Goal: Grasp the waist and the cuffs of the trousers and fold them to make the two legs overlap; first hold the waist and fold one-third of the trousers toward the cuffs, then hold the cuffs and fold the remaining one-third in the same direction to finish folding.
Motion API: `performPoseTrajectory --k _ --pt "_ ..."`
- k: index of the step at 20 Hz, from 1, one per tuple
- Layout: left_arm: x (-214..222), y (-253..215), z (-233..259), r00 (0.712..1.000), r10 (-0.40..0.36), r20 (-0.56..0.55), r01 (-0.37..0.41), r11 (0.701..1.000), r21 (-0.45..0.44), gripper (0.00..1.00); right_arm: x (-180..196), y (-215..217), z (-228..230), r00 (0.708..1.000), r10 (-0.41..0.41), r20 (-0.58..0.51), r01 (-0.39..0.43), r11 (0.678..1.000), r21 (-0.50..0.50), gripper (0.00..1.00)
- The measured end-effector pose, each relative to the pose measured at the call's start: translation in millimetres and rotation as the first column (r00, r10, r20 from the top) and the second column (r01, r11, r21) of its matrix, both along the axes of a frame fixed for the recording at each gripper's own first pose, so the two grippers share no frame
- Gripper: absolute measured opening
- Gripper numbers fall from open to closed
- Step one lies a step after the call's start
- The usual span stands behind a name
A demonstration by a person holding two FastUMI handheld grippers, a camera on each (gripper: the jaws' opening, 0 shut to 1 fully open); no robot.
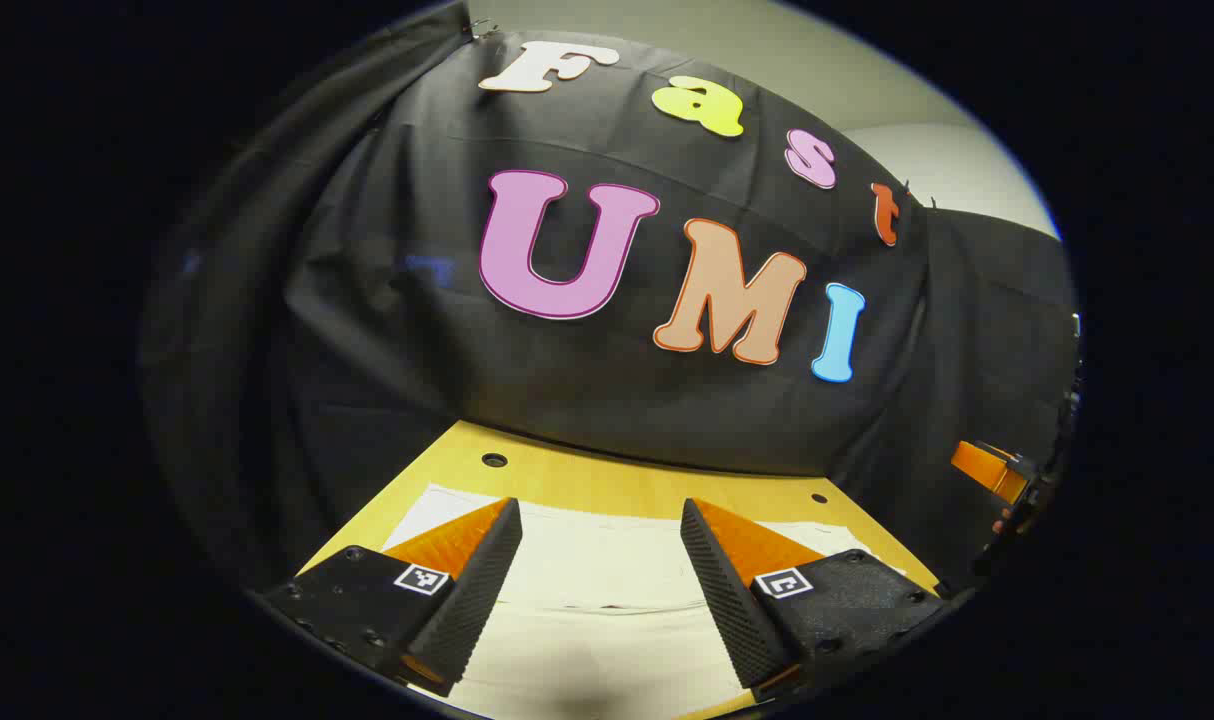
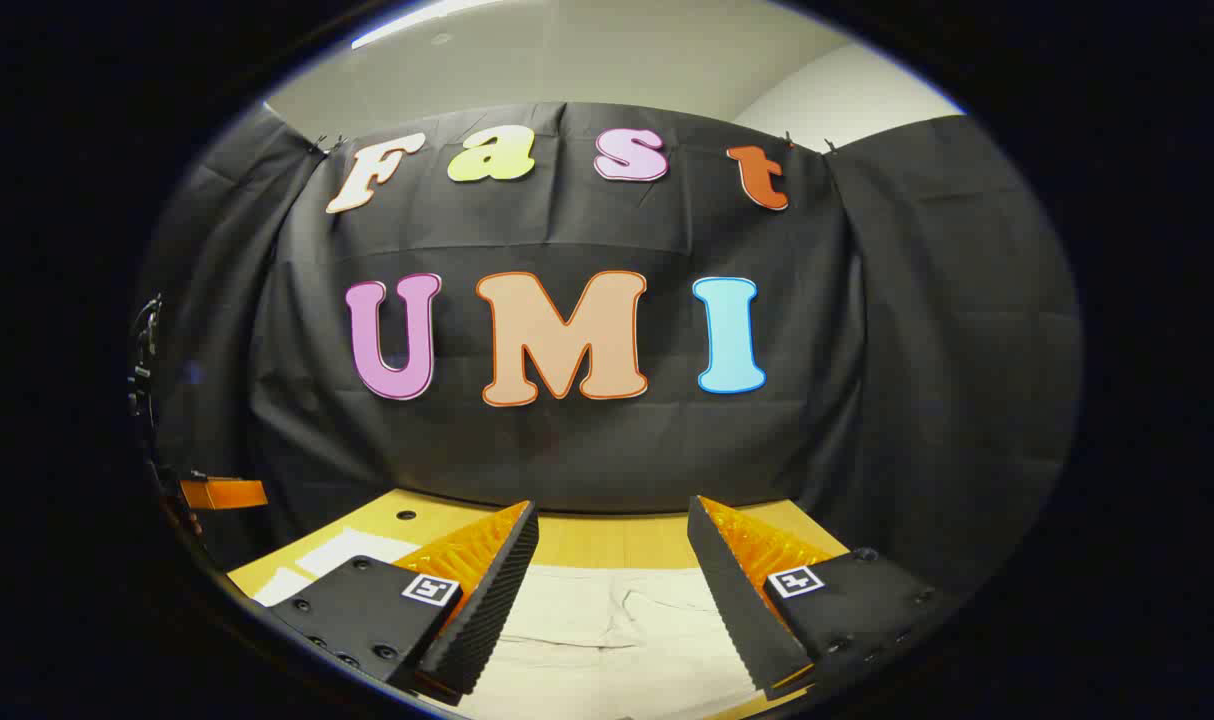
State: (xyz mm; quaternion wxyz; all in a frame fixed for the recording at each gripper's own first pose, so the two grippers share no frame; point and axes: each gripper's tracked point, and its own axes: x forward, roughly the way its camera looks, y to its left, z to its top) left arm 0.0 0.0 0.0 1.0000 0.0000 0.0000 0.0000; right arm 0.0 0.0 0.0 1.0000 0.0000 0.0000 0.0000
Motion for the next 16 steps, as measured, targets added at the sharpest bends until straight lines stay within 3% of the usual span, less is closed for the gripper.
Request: performPoseTrajectory --k 1,2,6,7,10,11,12,16 --pt "2 -1 1 1.000 0.000 0.000 0.000 1.000 0.006 0.95 0 -2 -1 1.000 0.001 -0.002 -0.001 1.000 -0.006 0.92" --pt "2 -2 1 1.000 0.002 0.000 -0.002 1.000 0.010 0.94 1 -2 -1 1.000 0.005 -0.005 -0.005 1.000 -0.002 0.96" --pt "5 -1 4 1.000 0.022 0.010 -0.022 0.998 0.051 0.94 6 -6 -7 1.000 0.023 -0.018 -0.023 1.000 0.013 0.96" --pt "5 1 5 0.999 0.030 0.012 -0.030 0.997 0.064 0.94 8 -6 -9 0.999 0.028 -0.022 -0.028 1.000 0.011 0.92" --pt "2 8 5 0.999 0.048 0.005 -0.048 0.995 0.084 0.94 12 -10 -13 0.999 0.039 -0.031 -0.038 0.999 0.013 0.96" --pt "1 10 5 0.999 0.054 0.002 -0.054 0.995 0.088 0.94 13 -11 -16 0.998 0.041 -0.037 -0.041 0.999 0.015 0.92" --pt "-1 13 5 0.998 0.063 0.000 -0.062 0.994 0.092 0.94 14 -12 -17 0.998 0.043 -0.040 -0.042 0.999 0.018 0.96" --pt "-8 21 1 0.997 0.083 -0.008 -0.082 0.992 0.098 0.94 18 -15 -25 0.997 0.059 -0.058 -0.058 0.998 0.020 0.96"
